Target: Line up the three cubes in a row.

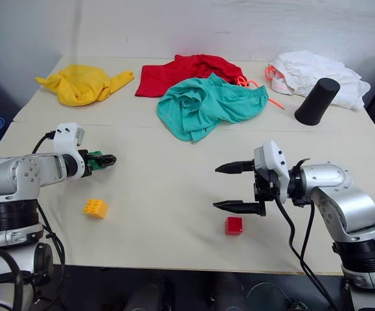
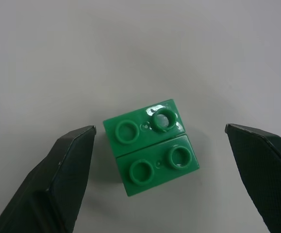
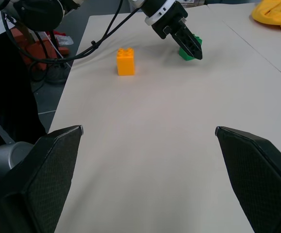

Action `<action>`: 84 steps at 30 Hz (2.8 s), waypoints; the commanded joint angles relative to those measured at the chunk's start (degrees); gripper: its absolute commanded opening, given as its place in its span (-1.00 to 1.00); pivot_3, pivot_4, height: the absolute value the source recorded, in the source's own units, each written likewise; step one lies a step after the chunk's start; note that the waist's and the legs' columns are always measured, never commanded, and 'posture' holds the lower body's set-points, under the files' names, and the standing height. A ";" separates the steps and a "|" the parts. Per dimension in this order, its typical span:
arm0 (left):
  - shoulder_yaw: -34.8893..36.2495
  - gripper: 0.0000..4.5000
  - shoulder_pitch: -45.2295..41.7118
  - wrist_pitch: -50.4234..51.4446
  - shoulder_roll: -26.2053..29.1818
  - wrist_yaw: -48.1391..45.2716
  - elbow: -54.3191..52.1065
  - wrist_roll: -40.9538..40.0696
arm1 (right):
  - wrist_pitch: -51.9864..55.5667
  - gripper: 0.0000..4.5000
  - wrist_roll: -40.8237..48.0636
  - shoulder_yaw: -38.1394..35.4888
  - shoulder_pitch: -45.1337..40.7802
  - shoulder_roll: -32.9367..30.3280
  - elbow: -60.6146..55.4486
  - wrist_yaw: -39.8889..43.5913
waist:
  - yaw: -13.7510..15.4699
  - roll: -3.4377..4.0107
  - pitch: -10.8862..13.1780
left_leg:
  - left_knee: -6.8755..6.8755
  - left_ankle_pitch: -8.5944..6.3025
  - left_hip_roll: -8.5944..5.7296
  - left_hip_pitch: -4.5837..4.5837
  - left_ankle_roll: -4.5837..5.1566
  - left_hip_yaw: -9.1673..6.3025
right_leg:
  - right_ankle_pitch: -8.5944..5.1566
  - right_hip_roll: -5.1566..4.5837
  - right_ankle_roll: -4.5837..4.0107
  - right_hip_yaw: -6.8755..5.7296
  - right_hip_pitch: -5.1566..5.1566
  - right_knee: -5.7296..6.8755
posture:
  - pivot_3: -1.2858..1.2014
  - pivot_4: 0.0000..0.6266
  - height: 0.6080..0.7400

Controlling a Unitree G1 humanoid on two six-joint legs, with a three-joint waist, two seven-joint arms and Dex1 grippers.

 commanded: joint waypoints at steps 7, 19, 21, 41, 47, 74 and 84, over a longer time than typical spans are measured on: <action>0.50 0.73 -1.34 -0.30 -1.15 -0.68 -0.15 2.22 | -0.22 1.00 1.33 -1.64 0.49 -0.14 -2.31 -1.02 | 0.06 0.00 0.00 | 0.01 0.00 -0.01 0.00 0.00 0.00 | 0.00 0.00 0.00 0.00 0.00 0.00 | 0.03 -0.52 1.00; 0.96 -0.33 -1.40 0.22 -1.13 -0.91 -0.28 4.58 | -0.73 1.00 0.75 -1.05 0.09 0.09 -1.53 -1.13 | 0.06 -0.02 0.00 | 0.01 0.00 0.00 0.00 0.00 0.00 | 0.00 0.00 0.00 0.00 0.00 0.01 | 0.03 -0.52 1.00; -0.23 -0.33 -0.86 -1.52 0.64 -2.90 0.07 4.81 | -0.77 1.00 0.62 -1.00 0.09 -0.05 -1.32 -0.97 | -0.02 -0.03 0.01 | 0.01 0.00 0.00 0.00 0.00 0.00 | 0.00 0.01 0.00 0.00 0.00 0.01 | 0.03 -0.52 1.00; -26.62 -0.33 10.58 -36.62 21.39 -61.74 -30.26 -3.03 | -10.65 1.00 -5.82 -5.38 15.19 -13.07 -1.07 9.05 | 0.07 -0.04 0.02 | 0.01 0.01 -0.01 0.04 0.06 0.07 | 0.00 0.10 0.00 0.14 0.05 -0.30 | 0.03 -0.52 1.00; -38.30 -0.33 8.03 -45.62 16.35 -62.21 -25.19 8.62 | -10.05 1.00 -4.93 -10.79 22.65 -14.97 -4.42 8.72 | 0.29 -0.05 0.02 | 0.00 0.00 0.02 0.05 0.08 0.15 | 0.01 0.31 0.03 0.33 0.04 -0.33 | 0.03 -0.52 1.00; -42.72 -0.17 6.69 -45.20 7.41 -57.54 -19.26 20.95 | -10.62 1.00 -5.56 -10.55 24.50 -13.46 -5.85 5.15 | 1.15 -0.05 0.02 | 0.07 -0.02 0.10 0.11 0.11 0.19 | 0.03 0.43 0.05 0.50 0.06 -0.31 | 0.03 -0.52 1.00; -38.40 0.99 8.64 -39.93 9.41 -59.59 -23.99 16.91 | -11.61 1.00 -6.28 -8.08 21.49 -12.99 -3.28 5.65 | 1.26 -0.05 0.02 | 0.09 -0.02 0.12 0.11 0.11 0.20 | 0.03 0.45 0.05 0.52 0.05 -0.29 | 0.03 -0.52 1.00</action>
